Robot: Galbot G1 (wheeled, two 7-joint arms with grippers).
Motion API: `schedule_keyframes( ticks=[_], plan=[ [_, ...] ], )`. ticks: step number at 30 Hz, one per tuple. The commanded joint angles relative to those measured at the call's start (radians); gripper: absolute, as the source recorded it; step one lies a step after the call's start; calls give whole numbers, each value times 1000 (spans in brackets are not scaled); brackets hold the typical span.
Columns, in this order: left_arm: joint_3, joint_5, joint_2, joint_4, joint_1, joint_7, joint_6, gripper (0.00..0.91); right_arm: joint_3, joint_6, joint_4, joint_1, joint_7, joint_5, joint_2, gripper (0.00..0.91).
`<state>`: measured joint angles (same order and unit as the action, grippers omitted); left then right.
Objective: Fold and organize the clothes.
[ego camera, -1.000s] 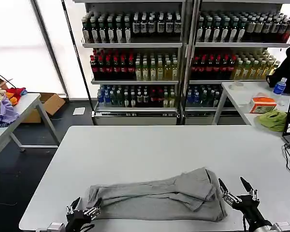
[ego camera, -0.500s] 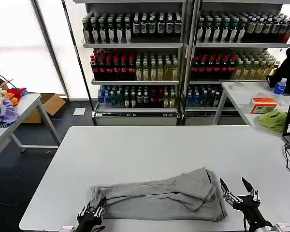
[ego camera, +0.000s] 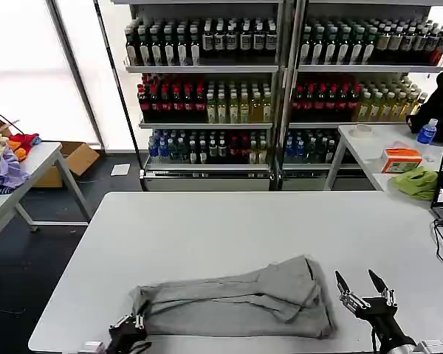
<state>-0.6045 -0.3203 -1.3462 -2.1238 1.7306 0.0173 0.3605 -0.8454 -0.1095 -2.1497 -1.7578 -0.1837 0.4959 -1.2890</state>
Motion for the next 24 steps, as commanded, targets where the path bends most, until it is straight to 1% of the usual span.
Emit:
schedule_keyframes(
  ticks=[1,4,5,7,10,13,16,17,19,20,24],
  plan=[
    [-459,-102,120,47,-25,-78,13,10,14,1,-2,7,1,0,0,907],
    [-556,-101,173,91,-47,-112,38,10,27,1,-6,9,1,-4,1,907],
    [-578,-101,193,100,-56,-117,49,0,31,1,-7,9,2,-4,2,907],
    [-608,-112,229,123,-78,-115,57,10,34,1,-7,9,2,-4,2,907],
    [-575,-123,266,104,-104,-86,80,10,37,-3,-10,10,6,8,4,907],
    [-450,-193,260,3,-117,-37,104,10,42,-5,-15,14,7,8,2,907],
    [-313,-361,259,-95,-156,57,142,10,48,-5,-18,13,8,6,1,907],
    [-239,-434,262,-117,-172,98,151,10,51,-5,-19,10,8,6,0,907],
    [-121,-511,271,-144,-213,158,178,10,53,-7,-19,8,11,6,-2,907],
    [-40,-534,279,-152,-228,182,181,10,55,-7,-19,8,11,7,-3,907],
    [140,-593,286,-159,-297,225,206,10,55,-8,-21,3,12,5,-6,907]
  ],
)
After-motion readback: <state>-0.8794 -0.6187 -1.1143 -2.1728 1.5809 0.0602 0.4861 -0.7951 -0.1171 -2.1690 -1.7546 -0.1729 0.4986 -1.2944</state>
